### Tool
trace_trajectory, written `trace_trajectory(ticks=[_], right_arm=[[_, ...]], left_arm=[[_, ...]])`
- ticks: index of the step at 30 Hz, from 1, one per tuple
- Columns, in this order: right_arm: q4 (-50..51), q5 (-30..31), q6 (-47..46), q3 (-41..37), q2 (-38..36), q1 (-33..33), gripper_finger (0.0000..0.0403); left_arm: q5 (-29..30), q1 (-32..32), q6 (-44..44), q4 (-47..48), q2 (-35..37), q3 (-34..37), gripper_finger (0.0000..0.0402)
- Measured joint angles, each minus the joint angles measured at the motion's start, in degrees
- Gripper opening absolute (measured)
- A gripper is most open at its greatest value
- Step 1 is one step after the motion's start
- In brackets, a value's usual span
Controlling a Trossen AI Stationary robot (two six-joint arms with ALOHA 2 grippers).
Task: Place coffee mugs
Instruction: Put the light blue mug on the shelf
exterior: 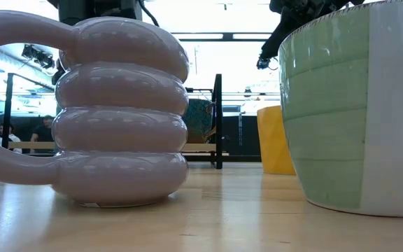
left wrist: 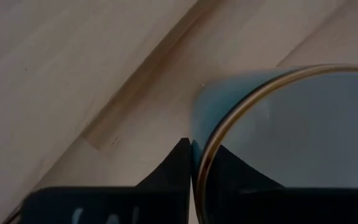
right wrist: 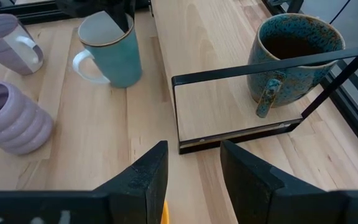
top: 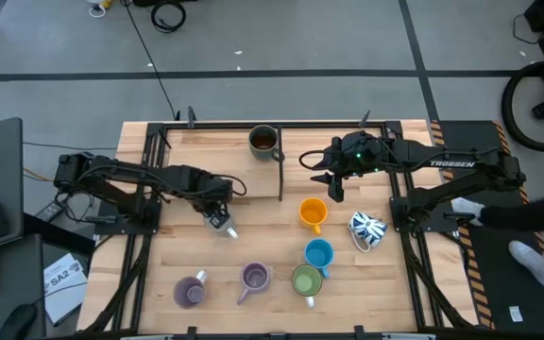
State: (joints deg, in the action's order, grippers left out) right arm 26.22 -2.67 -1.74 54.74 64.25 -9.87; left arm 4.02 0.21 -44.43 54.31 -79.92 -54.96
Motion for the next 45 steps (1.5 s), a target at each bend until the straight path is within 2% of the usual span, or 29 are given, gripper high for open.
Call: trace_trajectory(ticks=[9, 18, 31, 38, 45], right_arm=[[0.0, 0.0, 0.0, 0.0, 0.0, 0.0, 0.0154], [0.0, 0.0, 0.0, 0.0, 0.0, 0.0, 0.0153], [0.0, 0.0, 0.0, 0.0, 0.0, 0.0, 0.0154], [0.0, 0.0, 0.0, 0.0, 0.0, 0.0, 0.0153], [-1.0, 0.0, 0.0, 0.0, 0.0, 0.0, 0.0153]], left_arm=[[-0.2, 0.0, 0.0, -0.2, 0.0, -3.0, 0.0035], [-0.6, -0.9, 0.3, -0.1, 0.0, -8.9, 0.0034], [-1.2, -13.3, 7.9, -0.3, 0.0, -17.2, 0.0035], [-1.3, -19.4, 8.2, -0.6, 0.0, -17.4, 0.0035], [-1.3, -21.5, 7.1, -2.1, -0.1, -17.4, 0.0036]])
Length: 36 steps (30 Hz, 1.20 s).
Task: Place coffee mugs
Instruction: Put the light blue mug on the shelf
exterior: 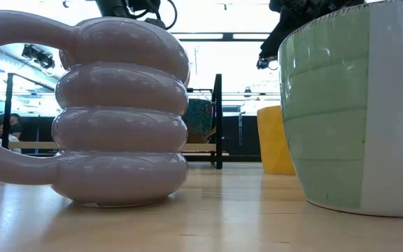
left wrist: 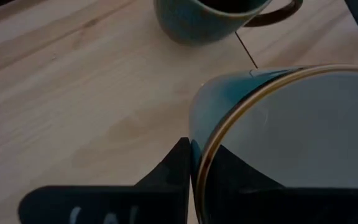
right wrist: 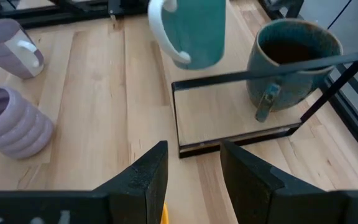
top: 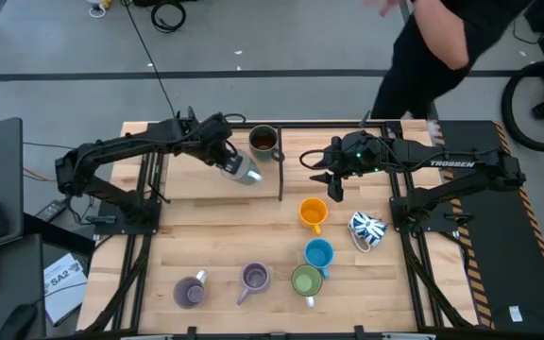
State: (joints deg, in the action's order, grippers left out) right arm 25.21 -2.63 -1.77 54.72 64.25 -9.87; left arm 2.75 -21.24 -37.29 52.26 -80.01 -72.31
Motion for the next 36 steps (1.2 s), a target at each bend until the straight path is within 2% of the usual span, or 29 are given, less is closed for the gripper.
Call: trace_trajectory(ticks=[16, 36], right_arm=[[-0.4, 0.0, 0.0, 0.0, 0.0, 0.0, 0.0153], [-0.8, 0.0, 0.0, 0.0, 0.0, 0.0, 0.0154]], left_arm=[[-1.3, 0.6, -2.6, -3.8, -9.3, 0.1, 0.0036], [-1.8, 1.0, -4.6, -6.7, -11.9, 0.0, 0.0036]])
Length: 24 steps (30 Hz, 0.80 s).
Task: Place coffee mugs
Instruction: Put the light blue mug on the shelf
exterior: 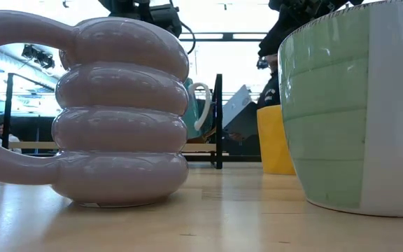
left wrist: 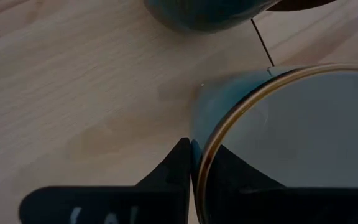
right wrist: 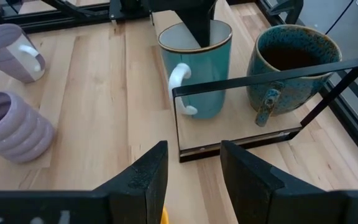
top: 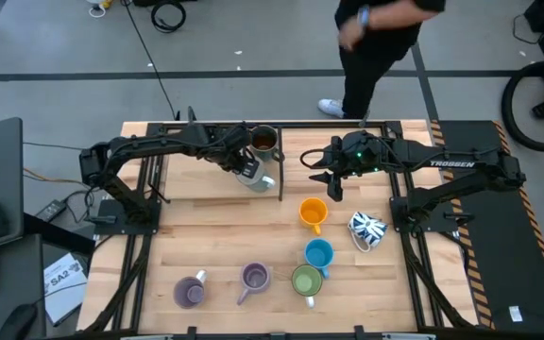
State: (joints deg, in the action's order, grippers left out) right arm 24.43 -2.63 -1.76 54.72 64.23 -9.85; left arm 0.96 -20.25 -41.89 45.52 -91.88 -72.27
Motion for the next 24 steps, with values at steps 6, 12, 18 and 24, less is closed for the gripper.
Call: trace_trajectory(ticks=[6, 12, 18, 24], right_arm=[[-0.4, 0.0, 0.0, 0.0, 0.0, 0.0, 0.0153], [-0.4, 0.0, 0.0, 0.0, 0.0, 0.0, 0.0153], [-0.4, 0.0, 0.0, 0.0, 0.0, 0.0, 0.0152], [-0.4, 0.0, 0.0, 0.0, 0.0, 0.0, 0.0152]], left_arm=[[0.2, 0.0, -1.1, -2.2, -0.1, 0.0, 0.0036], [0.3, -0.2, -1.0, -2.1, -0.1, 0.0, 0.0037], [0.3, -0.1, -1.0, -2.1, -0.1, 0.0, 0.0037], [0.3, -0.2, -0.9, -2.6, -0.1, 0.0, 0.0048]])
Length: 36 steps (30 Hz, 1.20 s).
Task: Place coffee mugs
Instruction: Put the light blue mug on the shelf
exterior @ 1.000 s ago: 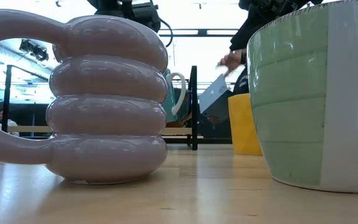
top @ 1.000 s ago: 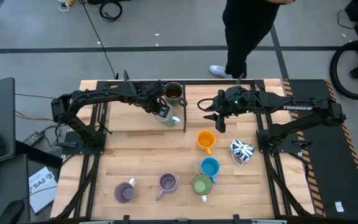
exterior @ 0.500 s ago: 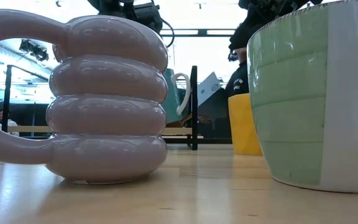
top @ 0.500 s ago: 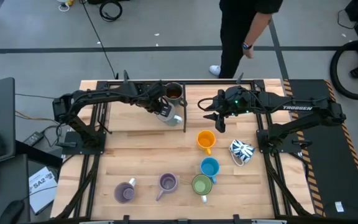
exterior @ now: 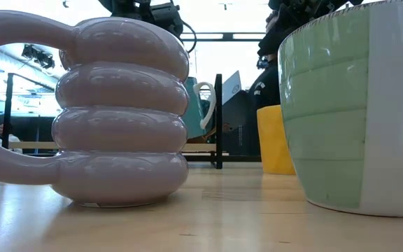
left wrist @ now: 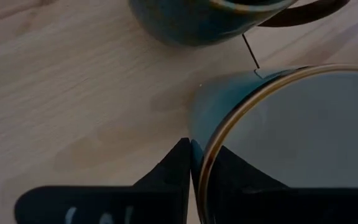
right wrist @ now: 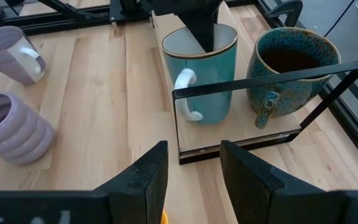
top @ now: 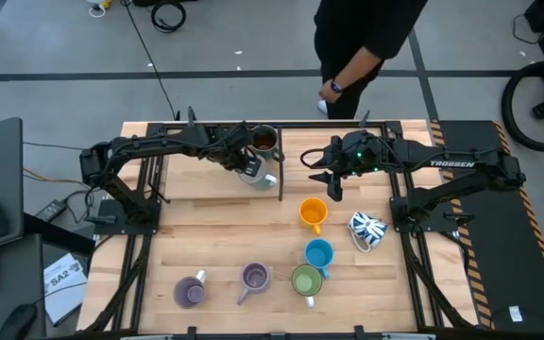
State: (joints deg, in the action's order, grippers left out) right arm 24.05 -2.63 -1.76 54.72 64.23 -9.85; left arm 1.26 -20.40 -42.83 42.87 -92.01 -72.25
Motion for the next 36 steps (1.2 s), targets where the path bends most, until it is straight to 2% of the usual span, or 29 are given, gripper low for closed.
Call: trace_trajectory(ticks=[8, 26, 36], right_arm=[[0.0, 0.0, 0.0, 0.0, 0.0, 0.0, 0.0152], [0.0, 0.0, 0.0, 0.0, 0.0, 0.0, 0.0152], [0.0, 0.0, 0.0, 0.0, 0.0, 0.0, 0.0152]], left_arm=[[-0.2, 0.0, 0.0, -2.2, 0.0, 0.0, 0.0073], [0.0, 0.1, -1.6, -2.6, 0.1, 0.0, 0.0078], [-0.1, 0.1, -3.4, -2.8, 0.2, 0.0, 0.0147]])
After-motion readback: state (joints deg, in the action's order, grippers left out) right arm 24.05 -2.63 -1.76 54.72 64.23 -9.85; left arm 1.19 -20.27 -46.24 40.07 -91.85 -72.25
